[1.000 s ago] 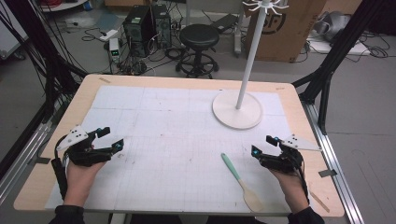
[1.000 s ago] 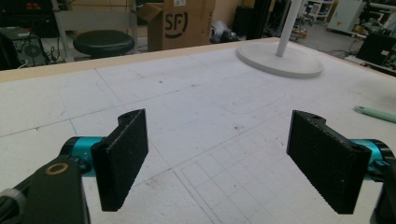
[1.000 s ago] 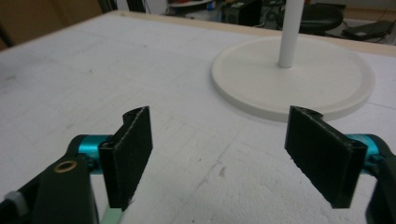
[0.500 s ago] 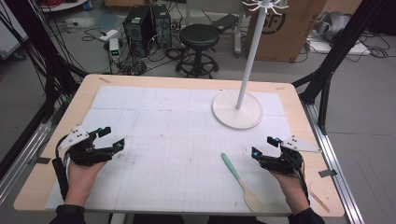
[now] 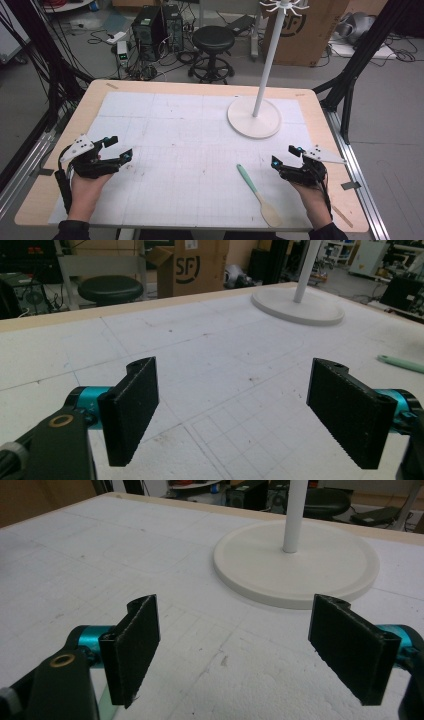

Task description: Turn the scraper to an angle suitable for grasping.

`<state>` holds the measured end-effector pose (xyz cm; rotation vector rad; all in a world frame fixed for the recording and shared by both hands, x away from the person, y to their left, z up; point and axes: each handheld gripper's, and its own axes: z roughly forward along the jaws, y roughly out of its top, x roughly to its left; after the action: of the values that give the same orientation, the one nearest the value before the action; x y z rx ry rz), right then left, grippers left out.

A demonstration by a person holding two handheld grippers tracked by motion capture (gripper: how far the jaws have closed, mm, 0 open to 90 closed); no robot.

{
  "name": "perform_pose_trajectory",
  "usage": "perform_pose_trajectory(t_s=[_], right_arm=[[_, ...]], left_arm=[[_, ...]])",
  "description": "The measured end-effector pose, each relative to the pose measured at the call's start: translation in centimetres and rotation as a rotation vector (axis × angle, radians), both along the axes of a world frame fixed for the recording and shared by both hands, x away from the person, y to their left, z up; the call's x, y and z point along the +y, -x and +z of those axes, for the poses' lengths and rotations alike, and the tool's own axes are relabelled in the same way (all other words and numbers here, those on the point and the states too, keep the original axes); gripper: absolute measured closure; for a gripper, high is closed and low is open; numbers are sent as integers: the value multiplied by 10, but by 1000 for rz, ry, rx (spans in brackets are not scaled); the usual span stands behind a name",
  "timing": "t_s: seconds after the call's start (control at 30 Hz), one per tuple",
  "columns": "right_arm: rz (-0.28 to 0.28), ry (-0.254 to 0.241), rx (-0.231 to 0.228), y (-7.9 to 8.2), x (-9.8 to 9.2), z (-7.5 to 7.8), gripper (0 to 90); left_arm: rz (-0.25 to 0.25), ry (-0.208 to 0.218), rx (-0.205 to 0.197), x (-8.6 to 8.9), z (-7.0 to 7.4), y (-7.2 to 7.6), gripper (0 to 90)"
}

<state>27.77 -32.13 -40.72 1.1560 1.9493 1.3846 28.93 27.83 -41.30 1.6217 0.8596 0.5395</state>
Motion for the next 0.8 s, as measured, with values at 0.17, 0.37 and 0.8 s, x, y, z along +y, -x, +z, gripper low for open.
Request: perform_pose_trajectory(t_s=[0.17, 0.37, 0.8], right_arm=[[-16, -15, -2, 1, 0, 1, 200], [-32, -29, -10, -5, 7, 3, 197], [-13, -21, -16, -6, 5, 4, 198]], left_arm=[[-17, -48, 2, -2, -1, 0, 215], [-16, -6, -2, 3, -2, 5, 215], [-26, -33, 17, -1, -4, 9, 217]])
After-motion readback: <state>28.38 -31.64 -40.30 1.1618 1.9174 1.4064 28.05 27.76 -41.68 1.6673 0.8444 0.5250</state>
